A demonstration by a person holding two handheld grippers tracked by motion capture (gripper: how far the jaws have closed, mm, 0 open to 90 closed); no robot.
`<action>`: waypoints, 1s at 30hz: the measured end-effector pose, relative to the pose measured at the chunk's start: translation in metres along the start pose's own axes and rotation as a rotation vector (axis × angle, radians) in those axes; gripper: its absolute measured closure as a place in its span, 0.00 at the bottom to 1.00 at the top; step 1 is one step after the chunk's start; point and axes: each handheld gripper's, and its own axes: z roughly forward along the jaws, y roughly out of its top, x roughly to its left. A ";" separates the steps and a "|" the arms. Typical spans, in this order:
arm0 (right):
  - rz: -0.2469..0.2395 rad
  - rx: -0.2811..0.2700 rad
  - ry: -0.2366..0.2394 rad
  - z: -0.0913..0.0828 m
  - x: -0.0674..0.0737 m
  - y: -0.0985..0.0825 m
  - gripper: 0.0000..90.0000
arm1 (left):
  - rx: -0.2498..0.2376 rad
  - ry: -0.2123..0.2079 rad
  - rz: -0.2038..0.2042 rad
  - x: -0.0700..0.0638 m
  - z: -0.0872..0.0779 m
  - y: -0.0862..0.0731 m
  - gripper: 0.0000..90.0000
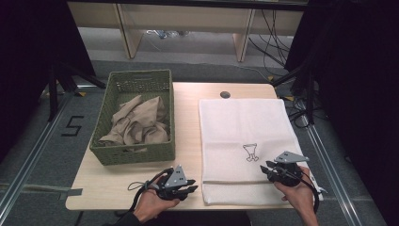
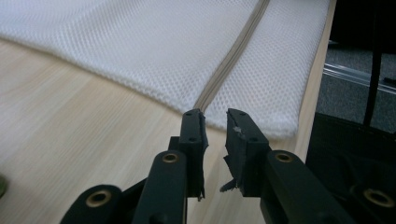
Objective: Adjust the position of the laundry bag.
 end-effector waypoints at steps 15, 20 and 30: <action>-0.022 0.030 0.022 0.013 -0.011 -0.003 0.97 | 0.049 -0.045 0.042 -0.008 0.053 0.015 0.99; -0.023 0.086 0.041 0.020 -0.012 -0.005 0.99 | 0.068 -0.040 0.063 -0.012 0.064 0.016 0.99; -0.040 0.146 0.067 0.030 -0.014 -0.002 1.00 | 0.087 -0.018 0.076 -0.011 0.064 0.017 0.99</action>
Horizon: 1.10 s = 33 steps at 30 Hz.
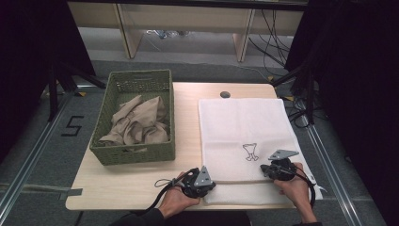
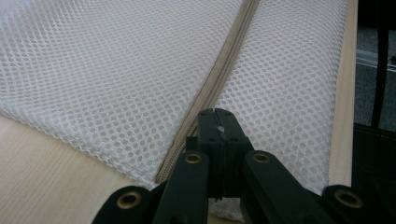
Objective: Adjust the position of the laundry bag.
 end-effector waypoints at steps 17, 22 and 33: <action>-0.097 0.025 0.008 0.031 0.029 0.042 1.00 | 0.080 0.058 -0.046 0.030 -0.027 -0.017 0.99; -0.102 0.008 -0.001 0.038 0.037 0.049 1.00 | 0.092 0.071 -0.055 0.035 -0.033 -0.020 0.99; -0.140 -0.001 0.025 0.047 0.049 0.062 1.00 | 0.135 0.093 -0.053 0.042 -0.046 -0.028 0.99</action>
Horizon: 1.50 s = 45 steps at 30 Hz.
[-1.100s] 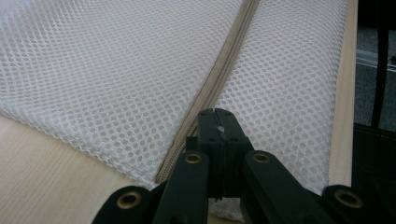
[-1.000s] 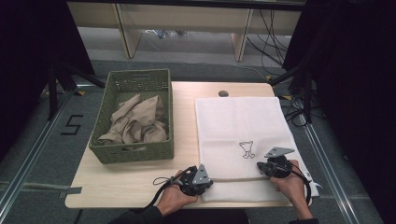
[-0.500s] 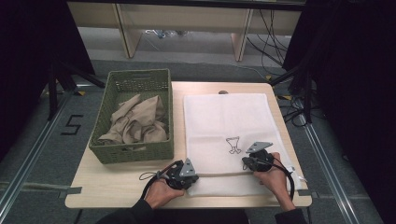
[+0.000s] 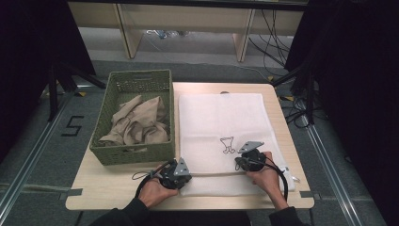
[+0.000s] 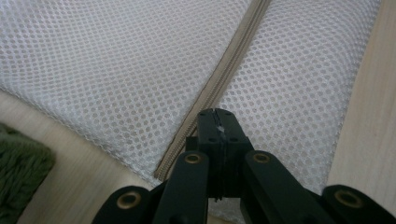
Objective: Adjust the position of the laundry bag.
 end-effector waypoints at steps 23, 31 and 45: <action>0.022 -0.061 -0.010 -0.009 -0.007 0.003 0.77 | -0.076 -0.024 -0.069 0.006 -0.020 0.005 0.71; 0.118 -0.100 -0.022 -0.027 -0.018 -0.008 0.55 | -0.104 -0.037 -0.099 0.000 -0.024 0.009 0.52; 0.293 -0.126 -0.055 -0.054 -0.042 -0.037 0.45 | -0.089 -0.017 -0.096 -0.004 -0.020 0.016 0.40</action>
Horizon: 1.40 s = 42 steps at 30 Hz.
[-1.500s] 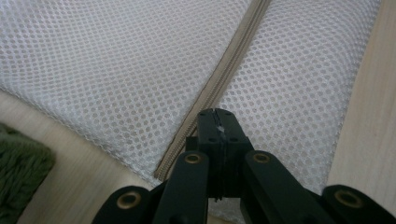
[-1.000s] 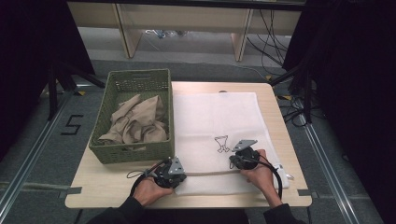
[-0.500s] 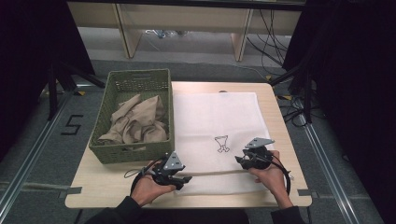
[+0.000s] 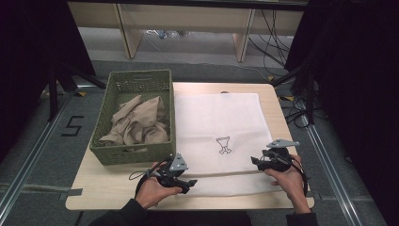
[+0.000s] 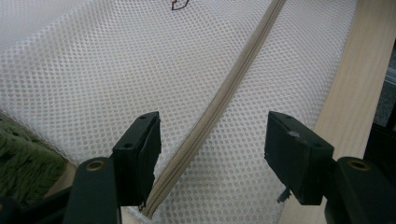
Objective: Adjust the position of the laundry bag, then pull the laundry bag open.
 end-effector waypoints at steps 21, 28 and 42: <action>0.120 -0.030 -0.102 -0.035 -0.035 -0.032 0.47 | 0.009 -0.001 -0.014 -0.004 0.002 0.007 0.37; 0.152 0.033 -0.141 -0.048 -0.052 -0.049 0.48 | 0.006 -0.009 -0.002 -0.006 0.002 0.006 0.37; 0.211 0.162 -0.099 -0.040 -0.047 -0.057 0.41 | 0.003 -0.004 0.010 -0.005 0.000 0.006 0.36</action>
